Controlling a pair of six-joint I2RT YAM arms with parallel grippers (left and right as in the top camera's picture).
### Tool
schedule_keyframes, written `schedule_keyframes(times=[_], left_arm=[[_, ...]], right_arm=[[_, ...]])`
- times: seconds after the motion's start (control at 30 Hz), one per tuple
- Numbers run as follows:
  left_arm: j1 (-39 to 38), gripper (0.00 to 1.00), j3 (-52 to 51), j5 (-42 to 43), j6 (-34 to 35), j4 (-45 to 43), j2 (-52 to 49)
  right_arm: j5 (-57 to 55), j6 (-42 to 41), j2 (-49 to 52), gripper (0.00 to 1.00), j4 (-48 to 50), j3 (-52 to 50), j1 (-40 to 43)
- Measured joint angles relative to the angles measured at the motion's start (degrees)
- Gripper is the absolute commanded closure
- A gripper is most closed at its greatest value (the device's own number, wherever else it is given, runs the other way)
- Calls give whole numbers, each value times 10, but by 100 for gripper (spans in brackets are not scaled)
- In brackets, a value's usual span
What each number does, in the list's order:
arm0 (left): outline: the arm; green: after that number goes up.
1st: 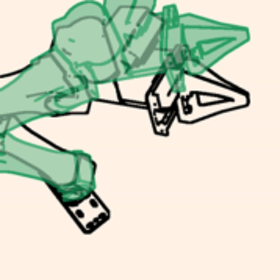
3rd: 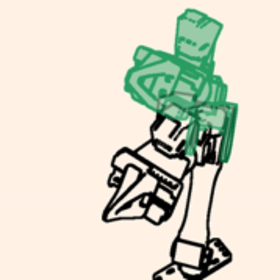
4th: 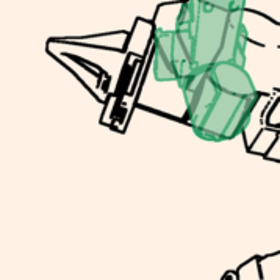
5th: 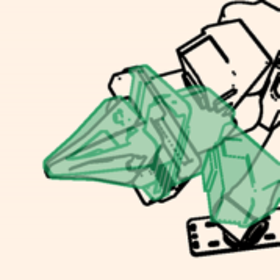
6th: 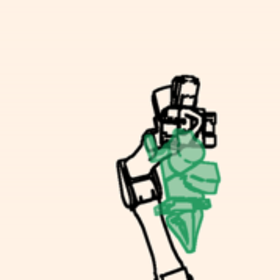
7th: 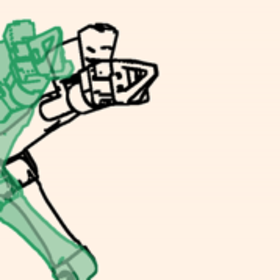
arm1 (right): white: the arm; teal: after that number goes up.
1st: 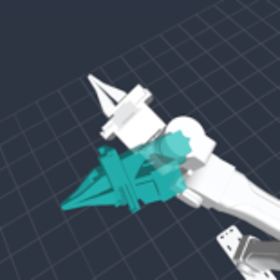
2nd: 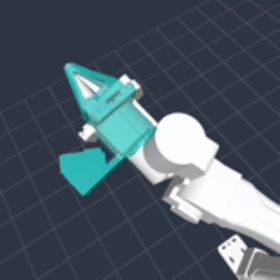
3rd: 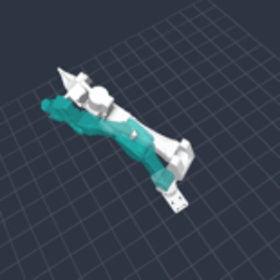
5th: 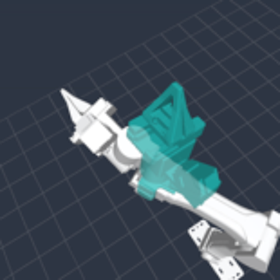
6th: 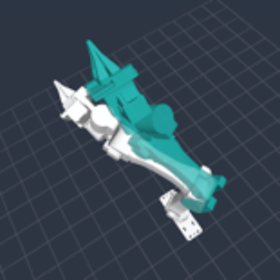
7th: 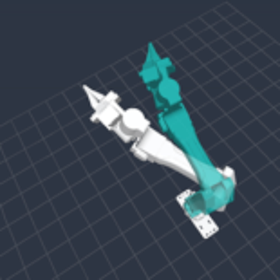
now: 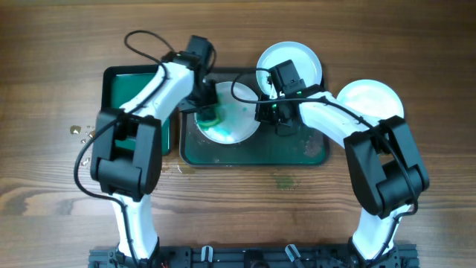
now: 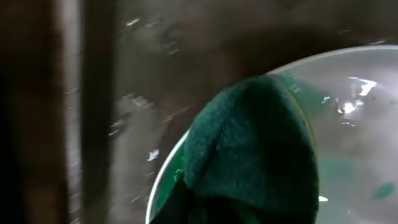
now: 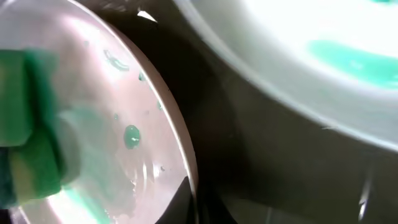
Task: Clean dirty plates on tray and stack at the side
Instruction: 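Scrub the plate with the sponge while right gripper holds the rim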
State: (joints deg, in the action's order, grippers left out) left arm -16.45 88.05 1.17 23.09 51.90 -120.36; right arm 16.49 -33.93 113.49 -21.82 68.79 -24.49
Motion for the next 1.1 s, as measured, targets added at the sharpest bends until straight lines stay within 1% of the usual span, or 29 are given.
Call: schedule_keyframes(times=[0.1, 0.17, 0.33, 0.47, 0.57, 0.6, 0.7, 0.8, 0.97, 1.1], left_arm=[[4, 96, 2, 3, -3, 26, 0], [3, 96, 2, 22, -18, 36, 0], [-9, 96, 2, 125, -81, 36, -1], [-45, 96, 1, 195, -107, -4, -1], [-62, 96, 1, 214, -113, -34, -1], [-75, 96, 1, 214, -115, -57, -1], [-88, 96, 1, 181, -118, -102, -2], [-91, 96, 1, 128, -119, -128, -2], [-89, 96, 1, 25, -116, -140, -2], [-84, 96, 1, -63, -83, -131, -2]], right_arm=[[5, 0, 0, 96, 0, 0, -6], [6, 3, 0, 96, -2, 0, -6], [6, 8, 0, 96, -8, 0, -3], [6, 8, 0, 96, -9, 0, -1], [6, 8, 0, 96, -9, 0, 0], [6, 8, 0, 96, -9, 0, 0], [6, 8, 0, 96, -9, 0, 0], [6, 8, 0, 96, -9, 0, 0], [6, 8, 0, 96, -9, 0, 0], [7, 8, 0, 96, -9, 0, 0]])
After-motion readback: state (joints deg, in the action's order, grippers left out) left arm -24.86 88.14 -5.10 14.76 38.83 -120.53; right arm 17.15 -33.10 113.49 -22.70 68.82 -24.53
